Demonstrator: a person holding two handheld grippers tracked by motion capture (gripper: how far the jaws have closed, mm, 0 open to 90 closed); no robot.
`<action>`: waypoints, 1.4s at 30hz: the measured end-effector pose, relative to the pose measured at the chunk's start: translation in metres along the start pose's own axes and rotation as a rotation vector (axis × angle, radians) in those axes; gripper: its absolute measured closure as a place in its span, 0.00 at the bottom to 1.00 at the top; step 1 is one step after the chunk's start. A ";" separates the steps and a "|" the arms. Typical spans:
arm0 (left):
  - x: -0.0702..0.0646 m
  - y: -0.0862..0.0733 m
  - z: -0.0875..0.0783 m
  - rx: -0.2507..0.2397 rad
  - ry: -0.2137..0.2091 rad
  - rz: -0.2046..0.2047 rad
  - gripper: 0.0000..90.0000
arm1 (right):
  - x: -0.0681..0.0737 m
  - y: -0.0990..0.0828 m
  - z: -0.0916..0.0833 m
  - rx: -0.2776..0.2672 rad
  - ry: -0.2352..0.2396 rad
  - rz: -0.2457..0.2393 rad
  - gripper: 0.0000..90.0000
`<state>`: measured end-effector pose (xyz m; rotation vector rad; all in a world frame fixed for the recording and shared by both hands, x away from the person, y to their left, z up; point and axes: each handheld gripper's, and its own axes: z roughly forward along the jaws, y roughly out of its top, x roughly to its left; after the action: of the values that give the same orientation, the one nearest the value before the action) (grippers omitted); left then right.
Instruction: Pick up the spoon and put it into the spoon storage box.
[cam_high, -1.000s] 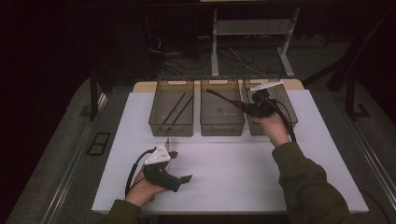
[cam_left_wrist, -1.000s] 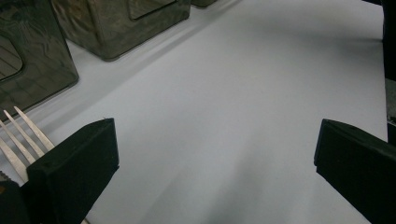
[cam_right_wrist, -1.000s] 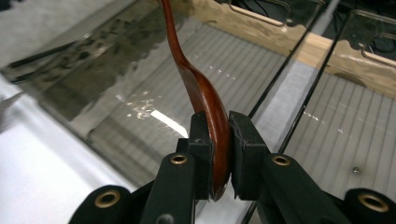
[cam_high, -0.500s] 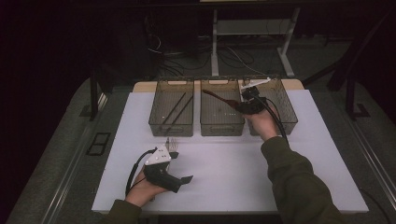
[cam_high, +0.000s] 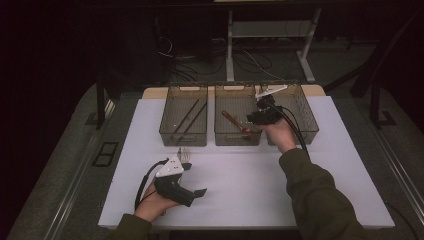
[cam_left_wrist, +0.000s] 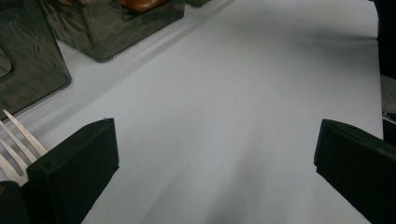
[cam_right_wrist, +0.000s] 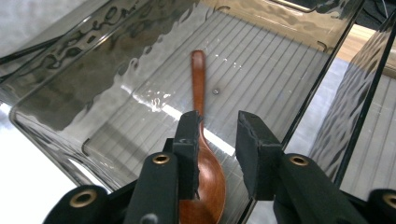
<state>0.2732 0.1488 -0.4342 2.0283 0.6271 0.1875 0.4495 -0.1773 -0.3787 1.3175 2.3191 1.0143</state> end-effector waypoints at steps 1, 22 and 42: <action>0.000 0.000 0.000 0.000 0.000 0.000 0.00 | 0.000 0.000 -0.001 -0.003 0.005 -0.001 0.75; 0.001 0.000 -0.001 0.004 0.008 0.000 0.00 | -0.006 -0.025 -0.061 -0.173 0.171 -0.048 0.43; 0.002 -0.001 -0.001 0.007 0.017 -0.006 0.00 | 0.001 -0.091 -0.094 -0.213 0.281 -0.086 0.31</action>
<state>0.2738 0.1510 -0.4349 2.0333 0.6446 0.1991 0.3396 -0.2473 -0.3751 1.0408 2.3564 1.4518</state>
